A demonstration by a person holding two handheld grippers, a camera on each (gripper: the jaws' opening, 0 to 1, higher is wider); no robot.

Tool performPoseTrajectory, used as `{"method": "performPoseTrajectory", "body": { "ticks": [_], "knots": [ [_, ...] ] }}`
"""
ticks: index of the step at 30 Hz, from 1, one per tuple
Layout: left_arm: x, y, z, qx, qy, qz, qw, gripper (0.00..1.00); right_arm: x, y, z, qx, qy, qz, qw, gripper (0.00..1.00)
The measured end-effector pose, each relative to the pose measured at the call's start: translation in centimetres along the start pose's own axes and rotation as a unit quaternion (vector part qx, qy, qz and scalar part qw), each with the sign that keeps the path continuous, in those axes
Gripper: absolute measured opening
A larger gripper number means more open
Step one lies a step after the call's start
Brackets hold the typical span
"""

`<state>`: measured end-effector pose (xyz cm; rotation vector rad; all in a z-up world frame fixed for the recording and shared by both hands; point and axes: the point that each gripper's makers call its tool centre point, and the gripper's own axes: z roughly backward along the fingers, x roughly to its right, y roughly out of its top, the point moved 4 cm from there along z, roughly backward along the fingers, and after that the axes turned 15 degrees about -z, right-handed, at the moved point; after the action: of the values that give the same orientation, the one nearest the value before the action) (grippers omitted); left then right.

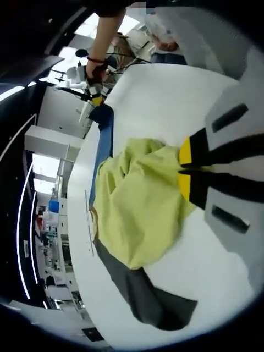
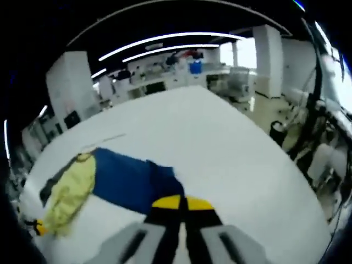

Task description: Fold the garment on the visible template until the final outline fits inside the template.

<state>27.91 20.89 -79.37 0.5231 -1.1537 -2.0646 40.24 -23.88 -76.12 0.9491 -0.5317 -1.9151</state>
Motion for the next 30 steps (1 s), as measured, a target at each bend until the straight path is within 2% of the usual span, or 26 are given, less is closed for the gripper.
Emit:
{"method": "performPoseTrajectory", "body": {
  "ticks": [3, 5, 8, 11, 15, 19, 24, 30],
  "knots": [
    [-0.4, -0.1, 0.3, 0.001, 0.007, 0.002, 1.0000, 0.00, 1.9, 0.2, -0.3, 0.005, -0.021, -0.010, 0.9997, 0.00],
    [-0.6, 0.1, 0.5, 0.000, 0.014, 0.002, 0.9999, 0.00, 1.8, -0.8, 0.4, 0.003, -0.032, -0.022, 0.9992, 0.00],
    [-1.2, 0.0, 1.0, 0.003, 0.028, 0.008, 0.9996, 0.00, 2.6, -1.4, -0.3, -0.003, -0.041, -0.028, 0.9988, 0.00],
    [-2.0, -0.3, 1.4, 0.001, 0.043, 0.016, 0.9989, 0.00, 3.4, -1.6, -0.7, -0.007, -0.046, -0.026, 0.9986, 0.00],
    [-2.5, -0.6, 1.6, -0.006, 0.053, 0.016, 0.9984, 0.00, 3.6, -2.4, -0.4, -0.017, -0.060, -0.012, 0.9980, 0.00],
    [-2.8, -1.0, 1.7, -0.008, 0.059, 0.022, 0.9980, 0.00, 3.5, -2.6, -0.2, -0.019, -0.058, 0.006, 0.9981, 0.02],
    [-2.6, -1.1, 1.8, -0.013, 0.053, 0.014, 0.9984, 0.01, 3.1, -2.2, -0.1, -0.017, -0.043, 0.030, 0.9985, 0.23],
    [-2.7, -0.5, 2.2, -0.010, 0.056, -0.011, 0.9983, 0.25, 0.6, -1.5, 0.4, -0.011, 0.006, 0.061, 0.9981, 0.53]
  ]
}}
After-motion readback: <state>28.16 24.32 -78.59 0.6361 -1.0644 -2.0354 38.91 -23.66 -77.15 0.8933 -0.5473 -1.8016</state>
